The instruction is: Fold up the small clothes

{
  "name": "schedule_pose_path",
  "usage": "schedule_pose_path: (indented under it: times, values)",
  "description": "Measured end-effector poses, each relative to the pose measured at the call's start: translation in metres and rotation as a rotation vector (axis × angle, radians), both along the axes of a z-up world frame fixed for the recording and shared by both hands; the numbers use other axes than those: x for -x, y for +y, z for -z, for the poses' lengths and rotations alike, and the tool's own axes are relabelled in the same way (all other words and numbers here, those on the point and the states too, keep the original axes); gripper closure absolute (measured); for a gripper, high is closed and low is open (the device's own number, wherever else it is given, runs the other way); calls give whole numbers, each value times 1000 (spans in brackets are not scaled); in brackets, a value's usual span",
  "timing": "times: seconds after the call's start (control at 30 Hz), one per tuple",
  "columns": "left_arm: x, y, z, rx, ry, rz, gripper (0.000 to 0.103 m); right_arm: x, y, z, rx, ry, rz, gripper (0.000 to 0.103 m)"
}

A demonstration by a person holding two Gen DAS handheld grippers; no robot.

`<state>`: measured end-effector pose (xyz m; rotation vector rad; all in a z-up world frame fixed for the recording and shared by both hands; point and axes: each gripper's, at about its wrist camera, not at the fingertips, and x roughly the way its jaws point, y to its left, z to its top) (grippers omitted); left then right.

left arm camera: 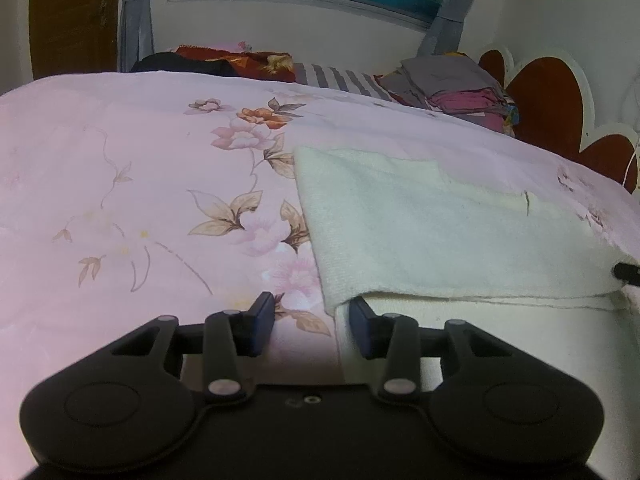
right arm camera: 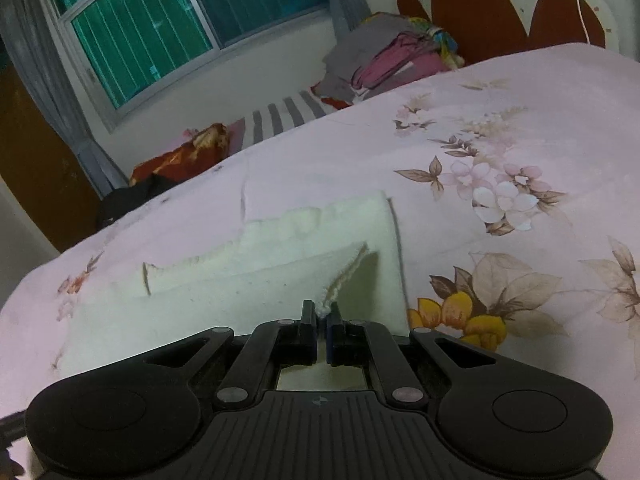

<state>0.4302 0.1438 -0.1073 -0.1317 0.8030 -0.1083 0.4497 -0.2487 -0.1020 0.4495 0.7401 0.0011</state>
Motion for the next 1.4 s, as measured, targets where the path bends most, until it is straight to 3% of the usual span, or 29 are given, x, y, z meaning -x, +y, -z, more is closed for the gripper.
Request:
schedule_pose_path:
  times: [0.37,0.8,0.87,0.93,1.0,1.03,1.1,1.13,1.17,1.2,1.3,1.37,1.4]
  values:
    - [-2,2,1,4,6,15,65,6,2,-5,30,-3,-7,100]
    - [-5,0,0,-21,21,32,64,8,1,16,39,58,0,100]
    - [-6,1,-1,-22,29,58,62,8,2,16,45,63,-6,99]
    - [2,6,-10,27,-8,84,34,10,1,12,61,64,-5,99]
    - [19,8,-23,44,-119,81,28,20,6,-2,173,20,32,74]
    - [22,3,-29,27,-140,93,36,26,9,-9,225,-23,34,53]
    - [18,-8,-33,40,-150,118,46,31,17,-19,247,-86,-23,53]
    - [11,-15,-31,61,-130,133,46,28,22,-20,245,-88,-46,58]
    - [3,-25,-27,57,-101,140,46,23,29,-19,232,-82,-83,74]
    - [-2,-32,-22,47,-90,144,45,18,35,-16,220,-69,-111,79]
    - [-12,-43,-2,8,-34,157,39,5,57,-2,226,-33,-184,82]
    - [-10,-44,-4,-21,-37,187,38,-2,57,14,258,49,-168,83]
    - [-11,-43,-9,-22,-32,199,32,0,50,14,237,42,-161,82]
